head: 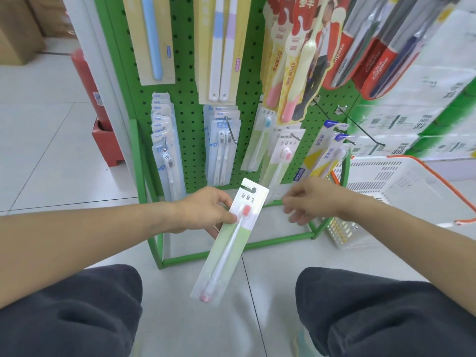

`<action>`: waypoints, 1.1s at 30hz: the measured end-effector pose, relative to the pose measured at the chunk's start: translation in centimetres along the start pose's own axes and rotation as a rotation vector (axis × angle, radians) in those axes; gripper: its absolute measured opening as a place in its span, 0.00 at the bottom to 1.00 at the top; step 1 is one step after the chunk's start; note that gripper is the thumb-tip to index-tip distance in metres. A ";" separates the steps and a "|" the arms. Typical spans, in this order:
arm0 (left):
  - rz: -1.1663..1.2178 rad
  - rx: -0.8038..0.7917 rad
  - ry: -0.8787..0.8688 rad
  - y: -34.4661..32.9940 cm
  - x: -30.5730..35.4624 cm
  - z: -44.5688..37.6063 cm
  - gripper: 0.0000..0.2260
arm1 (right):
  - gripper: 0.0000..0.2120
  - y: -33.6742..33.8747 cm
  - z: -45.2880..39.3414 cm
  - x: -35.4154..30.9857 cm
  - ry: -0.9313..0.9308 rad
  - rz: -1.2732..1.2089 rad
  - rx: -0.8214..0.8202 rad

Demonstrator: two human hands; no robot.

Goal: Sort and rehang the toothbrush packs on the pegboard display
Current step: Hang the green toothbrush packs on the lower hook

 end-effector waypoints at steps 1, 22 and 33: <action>-0.004 -0.017 0.002 -0.4 0.3 0.0 0.05 | 0.17 -0.7 0.6 -1.0 0.053 -0.150 -0.018; 0.218 0.213 -0.210 1.7 4.8 0.4 0.12 | 0.12 -2.2 0.8 -6.5 0.395 -0.350 0.126; 0.107 0.131 -0.211 0.9 5.3 1.4 0.07 | 0.23 -2.1 0.0 -5.4 0.289 -0.546 0.002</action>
Point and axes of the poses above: each hand's wrist, its own z-axis away from the middle knuckle, its own y-axis out of the back of the hand, x = y × z, the point moved 8 cm from there along -z, towards the middle knuckle, and after that the axes turned 4 degrees about x, right-handed, at the moved point
